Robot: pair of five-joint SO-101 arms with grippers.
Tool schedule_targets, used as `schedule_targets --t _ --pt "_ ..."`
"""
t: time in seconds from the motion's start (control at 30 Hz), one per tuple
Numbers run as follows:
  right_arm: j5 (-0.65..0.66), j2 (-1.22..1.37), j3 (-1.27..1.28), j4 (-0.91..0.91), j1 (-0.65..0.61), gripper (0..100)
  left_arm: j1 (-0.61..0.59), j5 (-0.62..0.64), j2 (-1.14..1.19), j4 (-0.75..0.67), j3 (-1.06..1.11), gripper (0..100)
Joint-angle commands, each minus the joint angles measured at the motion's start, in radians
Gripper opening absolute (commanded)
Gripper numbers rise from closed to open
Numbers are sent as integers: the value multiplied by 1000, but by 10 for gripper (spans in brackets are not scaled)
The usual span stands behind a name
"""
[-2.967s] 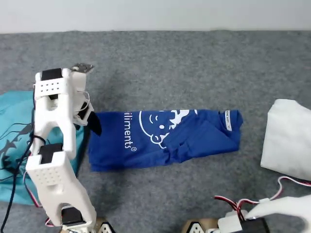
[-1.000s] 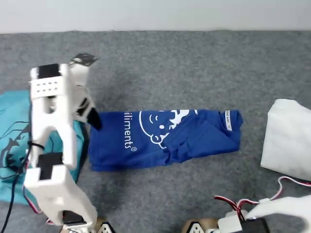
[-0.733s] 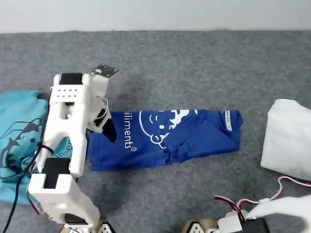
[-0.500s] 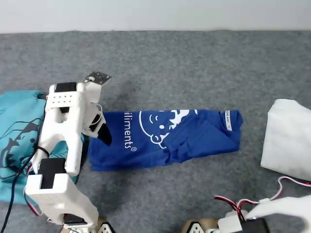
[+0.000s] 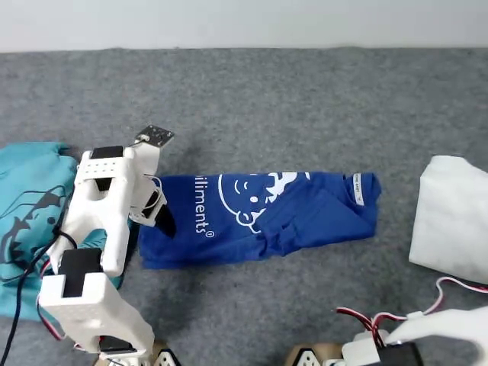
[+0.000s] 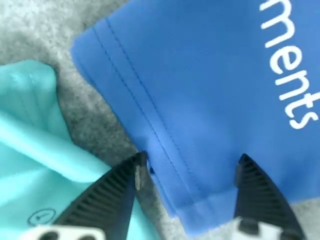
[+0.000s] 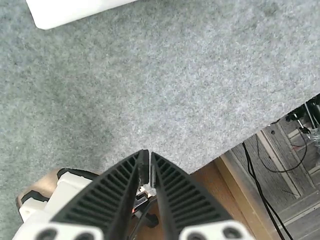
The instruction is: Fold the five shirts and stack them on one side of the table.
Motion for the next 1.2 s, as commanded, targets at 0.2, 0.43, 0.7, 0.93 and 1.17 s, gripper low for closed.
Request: schedule_targets --t 0.2,0.43,0.7,0.93,1.17 --pt "8 -36 -11 33 8 9 -40 -5 107 37 -105 283" --pt "8 -36 -11 33 7 9 -8 -5 189 68 -159 231" --pt "8 -36 -11 33 7 9 86 -5 181 91 -163 18" --pt "8 -36 -11 33 5 9 157 49 34 227 -286 13" --pt "8 -36 -11 31 1 9 288 68 -63 422 -493 13"
